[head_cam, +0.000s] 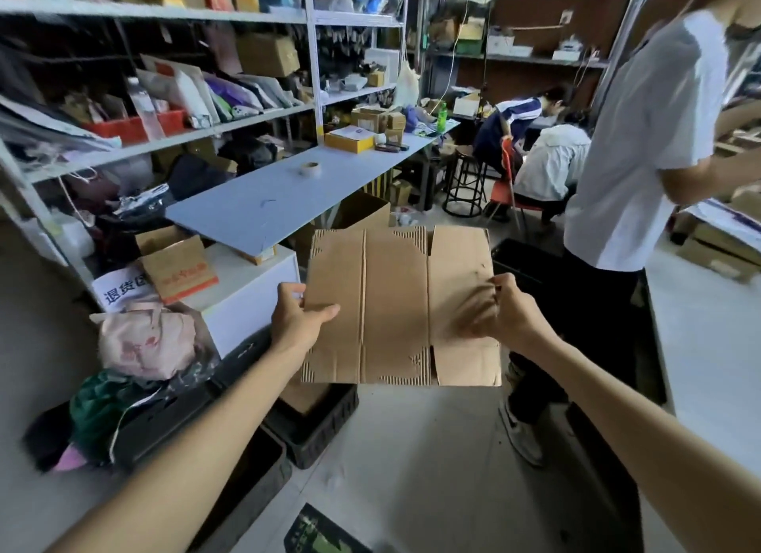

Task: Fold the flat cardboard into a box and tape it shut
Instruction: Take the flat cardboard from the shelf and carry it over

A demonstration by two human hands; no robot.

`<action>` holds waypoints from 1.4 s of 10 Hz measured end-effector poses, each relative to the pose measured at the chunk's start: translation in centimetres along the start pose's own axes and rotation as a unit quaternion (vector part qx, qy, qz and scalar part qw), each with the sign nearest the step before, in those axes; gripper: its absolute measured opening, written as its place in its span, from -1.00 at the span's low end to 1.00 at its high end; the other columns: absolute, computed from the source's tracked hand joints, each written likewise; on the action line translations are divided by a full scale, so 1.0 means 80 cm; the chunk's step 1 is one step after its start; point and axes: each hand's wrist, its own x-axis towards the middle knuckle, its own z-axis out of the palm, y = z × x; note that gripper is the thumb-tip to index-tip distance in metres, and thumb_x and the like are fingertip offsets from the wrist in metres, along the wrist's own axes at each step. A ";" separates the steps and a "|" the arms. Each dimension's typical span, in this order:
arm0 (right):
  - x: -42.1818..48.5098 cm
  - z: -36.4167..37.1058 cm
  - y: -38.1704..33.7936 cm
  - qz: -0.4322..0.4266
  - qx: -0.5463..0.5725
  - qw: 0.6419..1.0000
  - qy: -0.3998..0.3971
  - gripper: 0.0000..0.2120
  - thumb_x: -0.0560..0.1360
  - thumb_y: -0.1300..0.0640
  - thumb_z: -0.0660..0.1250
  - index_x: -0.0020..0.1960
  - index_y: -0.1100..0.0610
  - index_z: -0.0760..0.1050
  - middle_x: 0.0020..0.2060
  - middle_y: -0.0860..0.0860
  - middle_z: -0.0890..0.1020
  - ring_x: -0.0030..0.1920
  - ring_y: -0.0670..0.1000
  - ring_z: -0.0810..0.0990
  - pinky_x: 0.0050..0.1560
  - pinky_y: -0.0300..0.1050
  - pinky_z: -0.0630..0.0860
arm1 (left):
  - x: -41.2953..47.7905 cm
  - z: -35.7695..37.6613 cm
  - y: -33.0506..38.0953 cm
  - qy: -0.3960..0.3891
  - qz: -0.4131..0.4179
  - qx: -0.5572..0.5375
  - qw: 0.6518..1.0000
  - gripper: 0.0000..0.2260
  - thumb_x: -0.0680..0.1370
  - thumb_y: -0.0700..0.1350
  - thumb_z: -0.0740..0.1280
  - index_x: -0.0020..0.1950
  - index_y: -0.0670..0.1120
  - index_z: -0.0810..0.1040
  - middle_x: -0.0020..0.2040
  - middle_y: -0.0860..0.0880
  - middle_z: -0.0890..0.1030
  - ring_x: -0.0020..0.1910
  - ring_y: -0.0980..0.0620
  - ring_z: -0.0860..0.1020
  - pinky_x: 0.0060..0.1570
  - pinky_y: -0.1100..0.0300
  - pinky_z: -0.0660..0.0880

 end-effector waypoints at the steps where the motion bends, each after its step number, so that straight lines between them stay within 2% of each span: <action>1: 0.095 -0.003 -0.009 -0.007 0.009 1.000 -0.004 -0.26 0.30 0.20 0.56 0.34 0.20 0.22 0.07 0.21 0.57 -0.02 0.13 0.55 0.02 -0.01 0.55 | 0.079 0.042 0.022 0.010 -0.014 0.012 1.000 -0.51 0.36 -0.11 0.54 0.11 -0.01 0.31 0.01 -0.01 0.52 -0.01 -0.03 0.51 -0.06 0.08 0.50; 2: 0.187 -0.017 -0.018 -0.045 -0.003 0.999 -0.016 -0.30 0.29 0.09 0.57 0.28 0.14 0.27 -0.02 0.06 0.56 -0.04 0.08 0.56 0.02 -0.02 0.53 | 0.156 0.081 0.045 0.018 -0.023 0.013 0.999 -0.51 0.36 -0.09 0.55 0.07 0.02 0.29 0.02 0.00 0.52 0.00 -0.06 0.51 0.01 0.04 0.50; 3: 0.285 -0.024 -0.028 -0.038 0.011 0.999 -0.014 -0.46 0.41 0.14 0.47 0.26 0.20 0.28 -0.14 -0.02 0.52 -0.16 -0.02 0.53 -0.07 -0.09 0.49 | 0.232 0.119 0.057 0.028 -0.031 0.004 0.999 -0.52 0.35 -0.11 0.55 0.07 0.00 0.30 -0.02 0.02 0.54 -0.01 -0.06 0.54 0.02 0.03 0.52; 4: 0.382 -0.017 -0.038 -0.049 -0.010 0.998 -0.038 -0.34 0.35 0.22 0.52 0.32 0.21 0.24 0.00 0.16 0.57 -0.01 0.16 0.60 0.05 0.08 0.57 | 0.313 0.155 0.065 0.042 -0.038 0.001 0.998 -0.52 0.35 -0.10 0.55 0.07 0.00 0.30 -0.04 0.04 0.54 -0.05 -0.03 0.53 -0.03 0.07 0.49; 5: 0.470 -0.009 -0.049 -0.077 -0.011 0.995 -0.054 -0.25 0.26 0.09 0.60 0.32 0.14 0.28 -0.01 0.02 0.53 -0.03 0.03 0.54 0.01 -0.08 0.49 | 0.399 0.191 0.070 0.053 -0.043 0.004 0.998 -0.51 0.35 -0.08 0.55 0.05 0.01 0.28 -0.03 0.03 0.53 -0.08 -0.02 0.51 -0.11 0.14 0.43; 6: 0.567 0.003 -0.056 -0.088 -0.015 0.994 -0.061 -0.22 0.24 0.10 0.61 0.33 0.14 0.27 -0.03 -0.02 0.51 -0.06 -0.03 0.49 -0.08 -0.17 0.42 | 0.493 0.231 0.075 0.060 -0.034 0.000 0.998 -0.51 0.35 -0.07 0.56 0.06 -0.02 0.29 0.07 -0.05 0.55 -0.02 -0.06 0.53 -0.14 0.15 0.44; 7: 0.668 0.004 -0.072 -0.058 -0.032 0.995 -0.071 -0.16 0.25 0.17 0.62 0.36 0.21 0.20 0.08 0.11 0.56 0.03 0.06 0.55 0.00 -0.07 0.52 | 0.588 0.269 0.090 0.066 -0.035 -0.011 0.997 -0.51 0.36 0.00 0.54 0.09 0.00 0.29 0.14 -0.08 0.53 0.10 -0.09 0.51 -0.10 0.14 0.47; 8: 0.760 0.002 -0.083 -0.075 -0.039 0.994 -0.063 -0.18 0.24 0.10 0.62 0.35 0.18 0.25 0.08 0.09 0.54 0.03 0.05 0.53 0.01 -0.11 0.48 | 0.669 0.298 0.108 0.076 -0.031 0.016 0.996 -0.55 0.39 0.09 0.49 0.10 0.05 0.31 0.08 0.01 0.48 0.14 -0.09 0.49 0.17 -0.08 0.45; 9: 0.854 0.002 -0.087 -0.085 -0.031 0.994 -0.066 -0.23 0.24 0.07 0.61 0.31 0.15 0.29 -0.05 -0.02 0.48 -0.08 -0.05 0.46 -0.10 -0.21 0.39 | 0.750 0.332 0.125 0.080 -0.047 0.021 0.996 -0.55 0.41 0.08 0.48 0.13 0.03 0.30 0.10 0.00 0.48 0.06 -0.03 0.49 0.09 0.01 0.46; 10: 0.950 0.007 -0.082 -0.084 -0.039 0.992 -0.084 -0.23 0.22 0.07 0.62 0.31 0.12 0.30 -0.06 -0.04 0.49 -0.08 -0.03 0.49 -0.07 -0.14 0.43 | 0.818 0.372 0.133 0.082 -0.056 0.011 0.995 -0.54 0.42 0.06 0.48 0.14 0.00 0.29 0.08 -0.02 0.49 -0.01 0.00 0.48 -0.21 0.23 0.40; 11: 1.046 0.022 -0.081 -0.079 -0.054 0.991 -0.094 -0.46 0.30 0.04 0.56 0.15 0.03 0.35 -0.19 -0.10 0.48 -0.18 -0.03 0.50 -0.17 -0.12 0.49 | 0.889 0.406 0.127 0.097 -0.074 0.008 0.992 -0.54 0.42 0.06 0.48 0.14 0.00 0.29 0.05 0.01 0.48 -0.02 0.00 0.48 -0.17 0.20 0.40; 12: 1.182 0.073 -0.088 -0.041 0.148 0.976 -0.152 -0.75 0.61 0.00 0.15 -0.20 0.06 0.39 -0.44 -0.03 0.45 -0.52 0.00 0.42 -0.46 -0.11 0.45 | 0.956 0.434 0.117 0.139 -0.092 0.015 0.986 -0.56 0.41 0.07 0.48 0.10 0.01 0.30 0.01 0.01 0.50 -0.07 0.01 0.48 -0.11 0.14 0.39; 13: 1.250 0.094 -0.107 -0.086 0.075 0.977 -0.178 -0.86 0.51 0.01 0.30 -0.10 0.07 0.41 -0.35 -0.01 0.50 -0.48 -0.03 0.51 -0.37 -0.08 0.43 | 1.003 0.445 0.114 0.184 -0.125 0.007 0.975 -0.56 0.40 0.08 0.48 0.09 0.02 0.29 -0.03 0.04 0.47 -0.18 0.13 0.45 -0.22 0.19 0.38; 14: 1.311 0.113 -0.137 -0.126 0.025 0.962 -0.240 -0.34 0.25 0.09 0.59 0.23 0.06 0.33 -0.17 -0.06 0.52 -0.18 -0.01 0.52 -0.16 -0.16 0.45 | 1.043 0.442 0.114 0.237 -0.140 0.014 0.961 -0.55 0.40 0.08 0.49 0.10 0.01 0.31 0.00 0.03 0.47 -0.17 0.10 0.46 -0.20 0.21 0.39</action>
